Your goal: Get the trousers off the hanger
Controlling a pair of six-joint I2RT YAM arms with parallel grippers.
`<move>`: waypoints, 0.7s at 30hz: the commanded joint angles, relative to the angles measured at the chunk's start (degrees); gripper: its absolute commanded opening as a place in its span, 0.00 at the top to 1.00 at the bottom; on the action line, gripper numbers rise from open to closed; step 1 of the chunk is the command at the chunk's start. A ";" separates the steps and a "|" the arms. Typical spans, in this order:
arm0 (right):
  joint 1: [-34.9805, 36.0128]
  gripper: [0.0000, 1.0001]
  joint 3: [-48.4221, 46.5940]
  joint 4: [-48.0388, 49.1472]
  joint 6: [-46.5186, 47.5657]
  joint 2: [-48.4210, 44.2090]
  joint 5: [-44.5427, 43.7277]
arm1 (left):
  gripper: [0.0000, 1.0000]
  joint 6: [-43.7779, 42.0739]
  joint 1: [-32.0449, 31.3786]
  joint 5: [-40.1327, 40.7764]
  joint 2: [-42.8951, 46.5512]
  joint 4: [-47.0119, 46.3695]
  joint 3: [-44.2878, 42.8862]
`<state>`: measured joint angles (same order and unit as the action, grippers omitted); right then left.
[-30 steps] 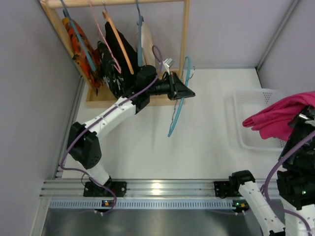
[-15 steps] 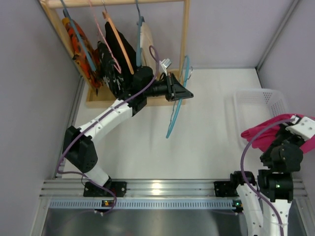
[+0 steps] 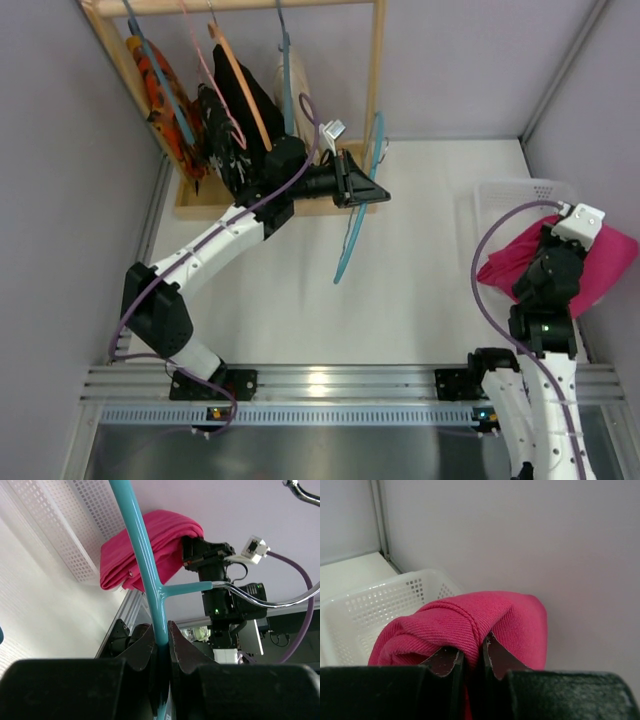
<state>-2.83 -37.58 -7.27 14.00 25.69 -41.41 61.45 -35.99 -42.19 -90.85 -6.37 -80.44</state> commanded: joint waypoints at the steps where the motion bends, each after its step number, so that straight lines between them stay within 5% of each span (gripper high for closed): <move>1: -0.77 1.00 -0.39 16.13 1.46 4.27 5.36 | 1.00 -1.60 0.30 -0.26 3.92 -3.74 0.20; 7: -2.88 1.00 -0.99 20.72 3.49 15.85 13.80 | 1.00 -1.60 0.30 -0.43 4.28 -3.74 1.17; 14: -13.33 1.00 -6.36 16.49 -3.01 35.37 29.35 | 1.00 -1.51 0.39 -0.78 4.89 -3.65 2.66; 21: -17.12 1.00 -7.50 26.51 -3.80 52.25 38.59 | 1.00 -2.30 0.39 -0.96 4.89 -3.65 3.10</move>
<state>-19.07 -41.52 11.14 12.10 74.46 -8.67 61.06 -35.88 -42.46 -89.47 -6.28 -77.45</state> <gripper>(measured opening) 0.100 0.133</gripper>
